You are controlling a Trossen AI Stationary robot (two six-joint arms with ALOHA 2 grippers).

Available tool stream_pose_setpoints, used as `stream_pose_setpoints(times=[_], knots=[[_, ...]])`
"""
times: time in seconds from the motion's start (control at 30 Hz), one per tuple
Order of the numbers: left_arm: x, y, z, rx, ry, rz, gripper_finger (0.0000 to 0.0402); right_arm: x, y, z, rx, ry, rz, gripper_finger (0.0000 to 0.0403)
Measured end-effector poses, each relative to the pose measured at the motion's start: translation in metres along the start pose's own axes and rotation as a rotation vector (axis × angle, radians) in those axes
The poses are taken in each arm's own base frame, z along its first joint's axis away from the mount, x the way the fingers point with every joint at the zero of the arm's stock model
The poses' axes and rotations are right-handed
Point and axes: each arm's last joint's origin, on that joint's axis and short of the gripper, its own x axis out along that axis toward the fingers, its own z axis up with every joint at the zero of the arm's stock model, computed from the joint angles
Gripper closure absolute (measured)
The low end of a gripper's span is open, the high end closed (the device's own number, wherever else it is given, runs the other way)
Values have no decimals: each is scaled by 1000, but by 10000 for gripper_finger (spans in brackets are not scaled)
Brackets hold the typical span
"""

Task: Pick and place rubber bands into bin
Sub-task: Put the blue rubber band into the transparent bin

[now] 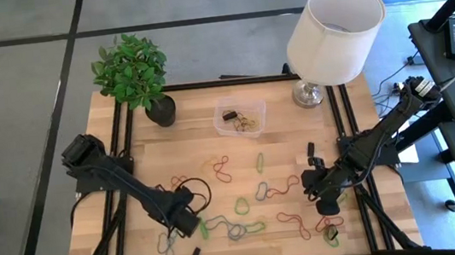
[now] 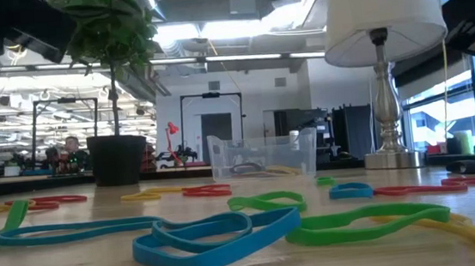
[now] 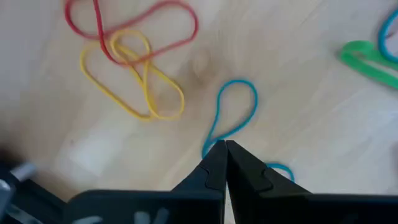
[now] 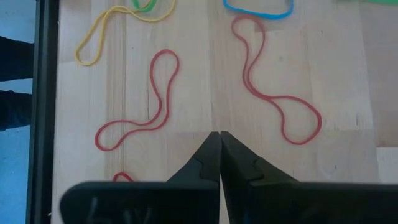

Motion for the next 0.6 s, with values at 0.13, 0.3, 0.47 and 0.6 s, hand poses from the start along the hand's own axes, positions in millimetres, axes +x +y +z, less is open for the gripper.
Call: stream_pose_setpoints(times=[0.13, 0.3, 0.47, 0.6], knots=[[7, 3, 0, 37, 55, 6, 391, 0, 0, 0, 5, 0, 0, 399], [28, 10, -4, 49, 150, -8, 342, 0, 0, 0, 5, -4, 3, 399], [46, 13, -8, 55, 201, -60, 303, 0, 0, 0, 6, -4, 3, 399], [57, 16, -9, 49, 195, -94, 299, 0, 0, 0, 8, -4, 3, 399]])
